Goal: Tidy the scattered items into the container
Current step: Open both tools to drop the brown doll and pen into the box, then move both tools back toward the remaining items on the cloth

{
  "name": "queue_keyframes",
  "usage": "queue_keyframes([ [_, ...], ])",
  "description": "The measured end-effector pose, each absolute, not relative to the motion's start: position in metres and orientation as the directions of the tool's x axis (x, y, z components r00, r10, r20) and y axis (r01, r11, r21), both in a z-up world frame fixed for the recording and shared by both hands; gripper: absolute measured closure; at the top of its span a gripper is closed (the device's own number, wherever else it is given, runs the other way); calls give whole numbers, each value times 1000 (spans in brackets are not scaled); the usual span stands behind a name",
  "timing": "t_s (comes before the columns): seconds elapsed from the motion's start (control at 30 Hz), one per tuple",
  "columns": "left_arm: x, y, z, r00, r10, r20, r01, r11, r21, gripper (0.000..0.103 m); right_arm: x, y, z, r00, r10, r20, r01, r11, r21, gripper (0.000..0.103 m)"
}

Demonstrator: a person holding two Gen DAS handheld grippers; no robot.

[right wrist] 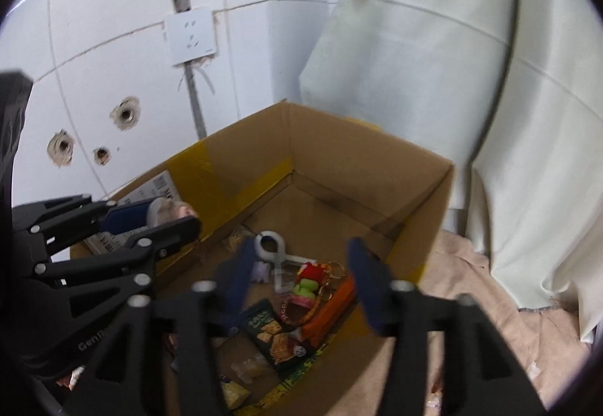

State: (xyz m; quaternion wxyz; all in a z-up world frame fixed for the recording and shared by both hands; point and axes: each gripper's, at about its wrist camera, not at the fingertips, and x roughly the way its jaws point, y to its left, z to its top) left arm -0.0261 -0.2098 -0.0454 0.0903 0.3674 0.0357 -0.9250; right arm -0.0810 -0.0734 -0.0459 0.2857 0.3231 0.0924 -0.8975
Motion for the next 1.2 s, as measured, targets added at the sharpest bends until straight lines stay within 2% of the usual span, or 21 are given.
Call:
queue_keyframes([
  [0.13,-26,-211,-46,-712,-144,-687,196,-981,2,74,-81,-51,-35,-662,-450,-599,526,-849,57,21],
  [0.2,-27,-211,-47,-710,-146,-689,200,-980,1,74,-80,-39,-29,-690,-430,-582,495,-867,54,11],
  [0.4,-35,-212,-49,-677,-159,-719,226,-974,3,72,-78,5,-12,-741,-403,-537,423,-901,92,8],
  [0.43,-37,-212,-51,-665,-153,-731,227,-974,-2,68,-79,14,-10,-750,-393,-532,407,-908,99,7],
  [0.5,-40,-211,-53,-654,-140,-744,220,-975,-10,48,-79,28,-8,-766,-379,-519,380,-918,110,7],
  [0.53,-41,-209,-54,-650,-140,-747,215,-977,-5,18,-79,34,-7,-772,-374,-514,370,-922,116,7],
  [0.57,-41,-207,-54,-650,-141,-746,212,-977,-1,0,-79,40,-6,-776,-369,-511,361,-925,120,6],
  [0.73,-34,-196,-45,-678,-118,-726,198,-980,-25,0,-74,76,-2,-807,-315,-500,300,-947,114,4],
  [0.8,-31,-186,-38,-690,-112,-715,184,-983,-23,0,-68,92,1,-820,-290,-493,274,-956,107,0],
  [0.93,-28,-154,-19,-734,-79,-675,132,-991,-27,0,-52,127,8,-855,-217,-471,209,-975,69,0],
  [1.2,-32,-55,-1,-766,57,-640,-44,-998,-36,0,-34,186,-4,-841,-84,-534,95,-995,6,0],
])
